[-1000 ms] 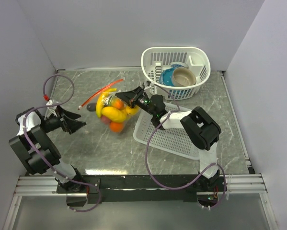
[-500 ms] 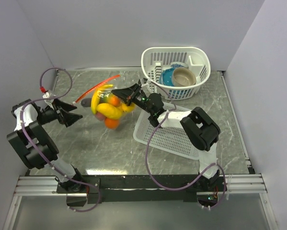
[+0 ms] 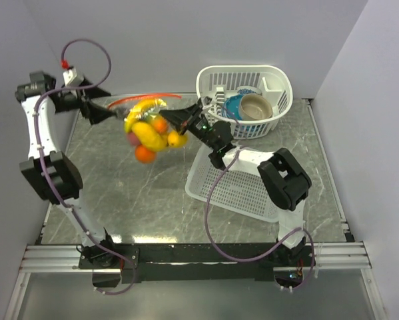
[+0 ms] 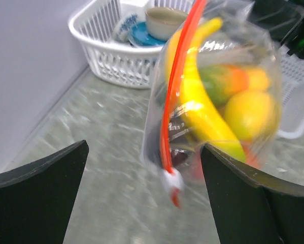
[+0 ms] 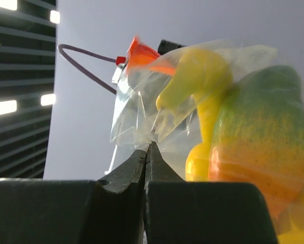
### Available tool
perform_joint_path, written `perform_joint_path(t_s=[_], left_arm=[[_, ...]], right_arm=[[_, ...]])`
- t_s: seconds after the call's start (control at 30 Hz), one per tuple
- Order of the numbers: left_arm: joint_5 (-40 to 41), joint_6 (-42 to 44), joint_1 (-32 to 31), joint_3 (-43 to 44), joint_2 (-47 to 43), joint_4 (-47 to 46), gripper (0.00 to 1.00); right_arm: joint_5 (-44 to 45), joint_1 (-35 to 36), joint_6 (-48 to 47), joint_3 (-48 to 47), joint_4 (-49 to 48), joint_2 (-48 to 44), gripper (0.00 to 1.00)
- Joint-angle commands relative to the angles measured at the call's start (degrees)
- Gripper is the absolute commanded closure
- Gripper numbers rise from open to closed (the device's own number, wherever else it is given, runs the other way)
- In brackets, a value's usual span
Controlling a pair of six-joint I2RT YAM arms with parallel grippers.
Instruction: Open the zip-top bag and remove the fake food
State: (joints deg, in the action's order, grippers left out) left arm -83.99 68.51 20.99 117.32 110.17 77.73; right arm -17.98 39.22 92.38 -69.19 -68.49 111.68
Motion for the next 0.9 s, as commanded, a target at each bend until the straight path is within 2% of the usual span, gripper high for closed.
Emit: perform_joint_path(t_s=[0.0,0.03,0.07,0.1,0.13,0.17,0.2,0.23,0.27,0.33,0.37,0.4,0.43,0.47,0.5,0.63,0.73,0.77,0.87], left_arm=[[-3.14,-19.56,-3.75,23.59,8.02,-7.80,0.01],[1.15,-31.04,-4.64,23.22,7.43,-17.95,0.01],[8.85,-54.65,-5.69,19.48,5.51,-48.16,0.01],[20.93,-61.93,-6.31,5.95,-1.03,-62.39,0.01],[25.14,-64.62,-5.97,0.69,-3.88,-72.36,0.01],[28.84,-72.13,-5.79,-2.50,-5.74,-86.73,0.01],[31.05,-76.90,-4.66,-2.44,-6.10,-89.40,0.01],[29.60,-82.52,-3.78,-0.27,-4.89,-90.55,0.01],[27.84,-95.71,-3.16,1.75,-3.40,-91.09,0.01],[22.56,-109.83,-1.22,-0.92,-1.54,-99.40,0.01],[22.03,-126.79,-0.70,-6.26,-2.41,-107.36,0.01],[22.81,-136.44,0.70,-22.41,-6.07,-136.42,0.01],[29.08,-145.50,1.50,-31.18,-7.93,-151.06,0.01],[32.10,-156.90,1.94,-38.49,-9.52,-164.00,0.01],[33.52,-159.71,1.77,-46.83,-11.54,-169.18,0.01],[36.87,-165.98,-0.95,-59.03,-16.03,-180.38,0.01],[38.28,-159.15,-3.41,-61.94,-20.95,-174.80,0.01],[39.24,-153.73,-3.85,-62.21,-22.27,-172.42,0.01],[39.60,-147.98,-6.40,-61.34,-25.44,-169.05,0.01]], right_arm=[[0.14,-2.65,-3.52,-6.22,-1.30,-8.14,1.00],[0.40,-3.96,-4.13,-6.57,-0.34,-8.58,1.00],[0.66,-4.76,-4.57,-6.49,-0.07,-9.10,1.00],[0.84,-5.55,-5.18,-6.49,0.63,-10.50,1.00],[1.27,-6.26,-6.67,-6.31,2.46,-11.21,1.00],[1.54,-7.83,-7.55,-5.61,3.00,-12.09,1.00],[1.80,-8.54,-8.43,-5.26,3.62,-13.58,1.00],[1.98,-9.33,-9.66,-5.08,4.67,-14.20,1.00],[1.89,-10.30,-9.76,-5.25,4.77,-14.47,1.00],[1.19,-11.01,-8.62,-6.39,3.46,-14.21,1.00],[0.67,-11.10,-8.10,-6.75,3.19,-13.95,1.00],[0.75,-11.01,-7.40,-7.01,3.01,-13.51,1.00],[0.84,-10.84,-6.87,-7.10,2.49,-13.42,1.00],[1.10,-10.75,-6.51,-6.75,1.87,-13.33,1.00],[1.28,-10.57,-5.03,-6.58,1.17,-12.81,1.00],[2.77,-9.17,-1.24,-5.52,-3.92,-11.13,1.00],[3.12,-7.76,-0.71,-6.22,-4.11,-10.25,1.00],[3.12,-7.50,-0.71,-6.40,-4.02,-10.17,1.00],[3.30,-6.70,-0.27,-6.75,-3.76,-9.81,1.00]])
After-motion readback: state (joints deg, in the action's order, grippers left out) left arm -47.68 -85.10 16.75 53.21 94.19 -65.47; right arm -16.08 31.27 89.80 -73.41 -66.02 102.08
